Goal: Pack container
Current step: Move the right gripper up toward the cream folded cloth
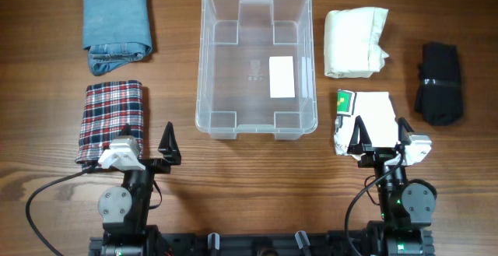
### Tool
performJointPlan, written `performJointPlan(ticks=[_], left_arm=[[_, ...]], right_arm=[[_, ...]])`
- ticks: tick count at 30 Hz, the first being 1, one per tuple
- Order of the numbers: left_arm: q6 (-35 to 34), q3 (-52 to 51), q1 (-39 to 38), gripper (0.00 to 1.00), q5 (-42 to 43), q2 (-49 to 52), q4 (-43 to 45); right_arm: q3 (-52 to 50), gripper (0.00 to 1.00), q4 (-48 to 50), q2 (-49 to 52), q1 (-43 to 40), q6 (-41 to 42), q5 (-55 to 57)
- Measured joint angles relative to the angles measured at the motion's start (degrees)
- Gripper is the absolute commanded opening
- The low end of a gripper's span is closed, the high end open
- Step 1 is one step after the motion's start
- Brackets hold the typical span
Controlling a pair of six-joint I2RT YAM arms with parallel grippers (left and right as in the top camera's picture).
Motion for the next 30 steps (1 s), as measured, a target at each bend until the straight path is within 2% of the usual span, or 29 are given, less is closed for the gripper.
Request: performJointPlan(ticks=[6, 12, 16, 19, 24, 30], left_arm=[[0.0, 0.0, 0.0, 1.0, 0.0, 0.0, 0.0], [0.0, 0.0, 0.0, 1.0, 0.0, 0.0, 0.0], [0.0, 0.0, 0.0, 1.0, 0.0, 0.0, 0.0], [0.0, 0.0, 0.0, 1.0, 0.0, 0.0, 0.0], [0.0, 0.0, 0.0, 1.0, 0.0, 0.0, 0.0], [0.0, 0.0, 0.0, 1.0, 0.0, 0.0, 0.0]], right_arm=[[0.0, 1.0, 0.0, 0.0, 0.0, 0.9, 0.0], [0.0, 1.0, 0.0, 0.0, 0.0, 9.9, 0.0], [0.0, 1.0, 0.0, 0.0, 0.0, 12.4, 0.0], [0.0, 1.0, 1.1, 0.0, 0.0, 13.0, -0.5], [0.2, 1.0, 10.2, 0.0, 0.0, 12.9, -3.4], [4.8, 1.0, 8.9, 0.6, 0.0, 10.1, -4.7]])
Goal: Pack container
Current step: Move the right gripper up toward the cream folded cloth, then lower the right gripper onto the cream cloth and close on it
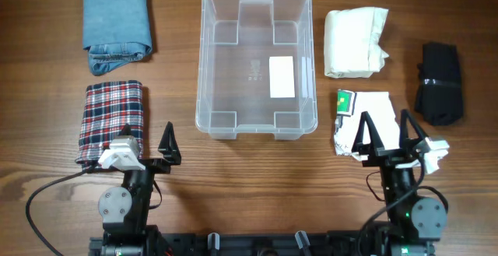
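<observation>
A clear plastic container (pixel 257 57) stands open at the table's centre, with only a white label showing inside. Folded clothes lie around it: a blue denim piece (pixel 117 27) and a plaid piece (pixel 111 121) on the left, a cream piece (pixel 355 42), a white piece with a green tag (pixel 361 120) and a black piece (pixel 440 82) on the right. My left gripper (pixel 148 141) stands open near the plaid piece's near end. Over the near edge of the white piece hangs my right gripper (pixel 387 133), open.
The wooden table (pixel 257 178) bears everything. Both arm bases and their cables sit along the near edge.
My right arm has shifted a little to the right and toward the near edge, with its wrist turned. The left arm and all the clothes are as they were.
</observation>
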### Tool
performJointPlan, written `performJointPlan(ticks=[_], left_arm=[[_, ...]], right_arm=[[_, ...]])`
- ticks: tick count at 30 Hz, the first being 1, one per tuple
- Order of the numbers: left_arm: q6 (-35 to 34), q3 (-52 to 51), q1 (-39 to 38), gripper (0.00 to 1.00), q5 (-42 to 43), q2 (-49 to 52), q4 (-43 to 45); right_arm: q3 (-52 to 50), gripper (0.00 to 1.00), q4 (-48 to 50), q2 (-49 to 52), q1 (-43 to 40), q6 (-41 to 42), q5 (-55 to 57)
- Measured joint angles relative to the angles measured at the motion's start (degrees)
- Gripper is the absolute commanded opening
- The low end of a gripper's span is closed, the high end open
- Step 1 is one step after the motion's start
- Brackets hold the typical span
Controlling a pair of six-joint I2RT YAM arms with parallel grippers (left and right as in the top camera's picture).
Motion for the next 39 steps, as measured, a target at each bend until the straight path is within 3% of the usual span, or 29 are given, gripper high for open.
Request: performJointPlan(ticks=[4, 10, 15, 19, 23, 29, 39], left_arm=[[0.0, 0.0, 0.0, 1.0, 0.0, 0.0, 0.0], [0.0, 0.0, 0.0, 1.0, 0.0, 0.0, 0.0], [0.0, 0.0, 0.0, 1.0, 0.0, 0.0, 0.0], [0.0, 0.0, 0.0, 1.0, 0.0, 0.0, 0.0], [0.0, 0.0, 0.0, 1.0, 0.0, 0.0, 0.0], [0.0, 0.0, 0.0, 1.0, 0.0, 0.0, 0.0], [0.0, 0.0, 0.0, 1.0, 0.0, 0.0, 0.0]], right_arm=[[9.1, 1.0, -3.5, 8.3, 0.0, -5.4, -0.1], [26.4, 1.0, -11.8, 30.9, 0.0, -11.8, -0.7], [47.5, 1.0, -28.3, 54.0, -0.5, -17.5, -3.0], [67.8, 1.0, -45.8, 73.0, -5.5, -24.0, -7.7], [79.5, 1.0, -57.4, 87.4, -11.0, -28.6, -16.3], [83.4, 1.0, -58.1, 98.7, -15.4, -28.7, -21.8], [84.3, 1.0, -52.6, 105.7, -16.0, -29.5, -20.3]])
